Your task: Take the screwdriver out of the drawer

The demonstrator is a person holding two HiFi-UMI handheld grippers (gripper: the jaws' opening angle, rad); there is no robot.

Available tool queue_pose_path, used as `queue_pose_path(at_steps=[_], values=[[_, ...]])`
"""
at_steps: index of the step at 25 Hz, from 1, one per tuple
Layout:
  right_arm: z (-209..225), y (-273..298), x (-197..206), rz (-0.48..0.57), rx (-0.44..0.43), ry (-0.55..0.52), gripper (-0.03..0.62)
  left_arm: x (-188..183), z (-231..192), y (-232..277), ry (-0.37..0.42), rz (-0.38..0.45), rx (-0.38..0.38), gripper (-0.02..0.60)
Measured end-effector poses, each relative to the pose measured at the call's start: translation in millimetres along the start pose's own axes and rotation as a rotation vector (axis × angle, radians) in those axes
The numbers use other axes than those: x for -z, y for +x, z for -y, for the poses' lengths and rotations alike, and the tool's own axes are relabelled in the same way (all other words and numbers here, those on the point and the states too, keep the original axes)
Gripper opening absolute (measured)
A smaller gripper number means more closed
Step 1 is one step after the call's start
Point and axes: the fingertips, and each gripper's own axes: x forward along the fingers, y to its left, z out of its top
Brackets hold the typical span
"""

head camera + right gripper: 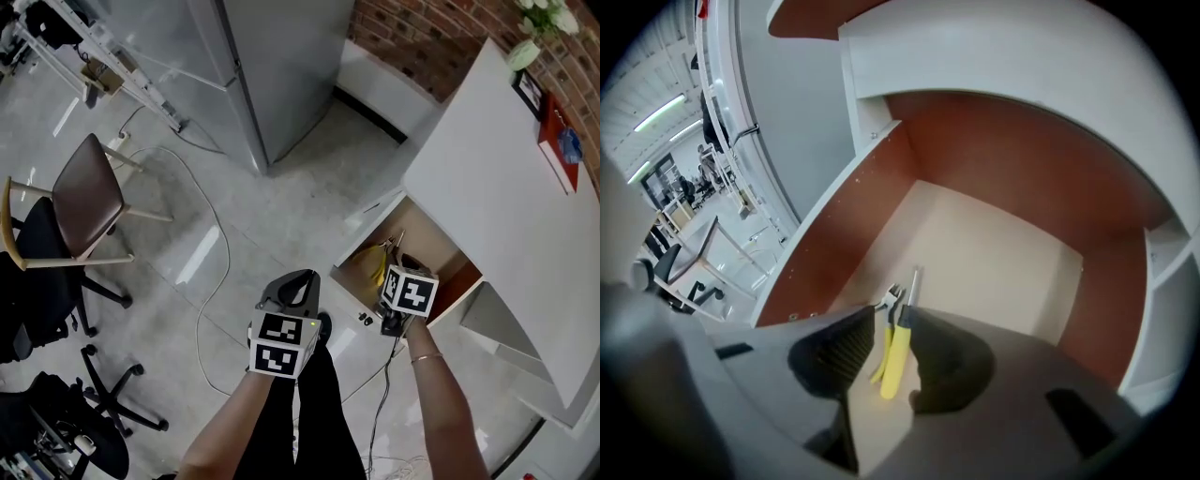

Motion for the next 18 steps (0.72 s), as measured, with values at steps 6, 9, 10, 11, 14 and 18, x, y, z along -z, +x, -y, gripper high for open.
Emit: queue_pose_path(at_steps=[6, 9, 10, 11, 14, 18], values=[[5, 17, 1, -0.035, 0.013, 0.015, 0.109, -4, -3, 2, -0.011, 0.015, -0.010, 0.006], [7, 24, 3, -0.055, 0.016, 0.016, 0.110, -4, -3, 3, -0.019, 0.013, -0.010, 0.006], [8, 26, 3, -0.060, 0.018, 0.015, 0.109, -4, -3, 4, -0.022, 0.012, -0.010, 0.006], [9, 29, 2, -0.065, 0.022, 0.013, 0.109, -4, -4, 4, -0.025, 0.011, -0.011, 0.006], [12, 37, 2, -0.081, 0.042, 0.002, 0.109, -4, -6, 6, -0.032, 0.009, -0.014, 0.006], [16, 44, 5, -0.102, 0.061, -0.015, 0.109, -5, -8, 8, -0.041, 0.010, -0.018, 0.006]])
